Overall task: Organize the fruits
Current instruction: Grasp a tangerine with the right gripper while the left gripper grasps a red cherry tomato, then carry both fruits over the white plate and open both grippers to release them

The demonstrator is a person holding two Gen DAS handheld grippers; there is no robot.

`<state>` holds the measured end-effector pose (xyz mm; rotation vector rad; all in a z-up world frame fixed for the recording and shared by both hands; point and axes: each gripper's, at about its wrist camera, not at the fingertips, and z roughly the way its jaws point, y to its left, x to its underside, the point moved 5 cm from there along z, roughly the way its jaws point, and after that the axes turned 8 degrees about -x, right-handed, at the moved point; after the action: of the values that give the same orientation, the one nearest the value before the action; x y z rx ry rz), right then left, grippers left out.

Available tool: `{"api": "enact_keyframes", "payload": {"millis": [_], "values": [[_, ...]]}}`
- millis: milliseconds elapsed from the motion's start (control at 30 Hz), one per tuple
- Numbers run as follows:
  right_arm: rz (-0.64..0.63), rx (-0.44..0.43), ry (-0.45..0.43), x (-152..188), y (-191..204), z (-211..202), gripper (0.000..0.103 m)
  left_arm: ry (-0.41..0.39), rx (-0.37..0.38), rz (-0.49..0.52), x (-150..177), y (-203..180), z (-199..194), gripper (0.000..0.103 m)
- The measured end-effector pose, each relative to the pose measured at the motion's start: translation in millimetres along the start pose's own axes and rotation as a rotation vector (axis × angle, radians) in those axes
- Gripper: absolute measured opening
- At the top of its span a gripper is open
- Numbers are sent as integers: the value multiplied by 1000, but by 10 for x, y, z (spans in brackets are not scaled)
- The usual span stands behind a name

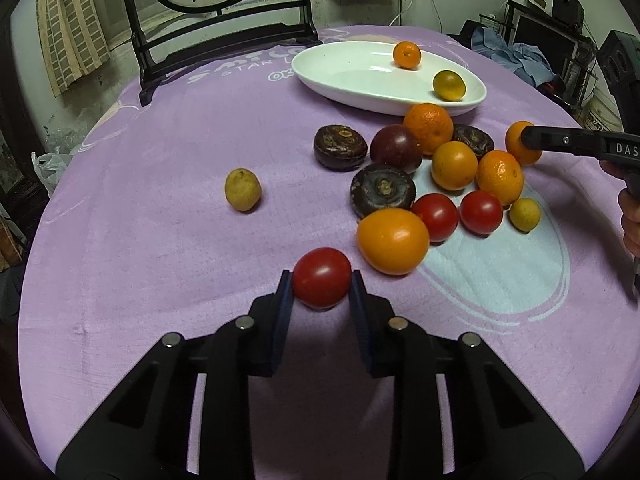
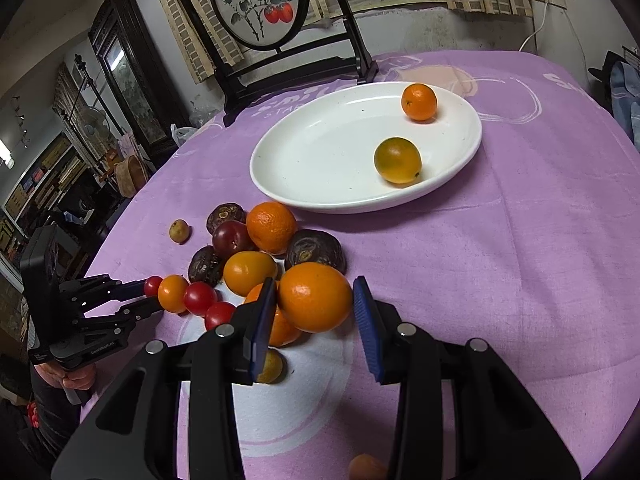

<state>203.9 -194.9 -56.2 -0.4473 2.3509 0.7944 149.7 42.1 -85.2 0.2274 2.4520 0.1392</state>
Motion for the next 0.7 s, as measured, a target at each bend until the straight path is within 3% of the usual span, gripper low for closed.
{"api": "enact_keyframes", "payload": {"millis": [167, 233, 367, 500, 700], "values": [[-30, -2, -76, -89, 44, -102, 39, -93, 44, -62, -127, 78, -215, 29], [-29, 5, -130, -195, 32, -136, 39, -131, 86, -96, -279, 67, -300, 29], [-6, 50, -201, -467, -64, -50, 39, -189, 82, -106, -738, -79, -343, 29], [-12, 91, -196, -657, -144, 194, 39, -183, 80, -122, -1276, -283, -122, 29], [-28, 111, -144, -739, -211, 465, 39, -86, 56, -137, -1643, -467, 426, 29]]}}
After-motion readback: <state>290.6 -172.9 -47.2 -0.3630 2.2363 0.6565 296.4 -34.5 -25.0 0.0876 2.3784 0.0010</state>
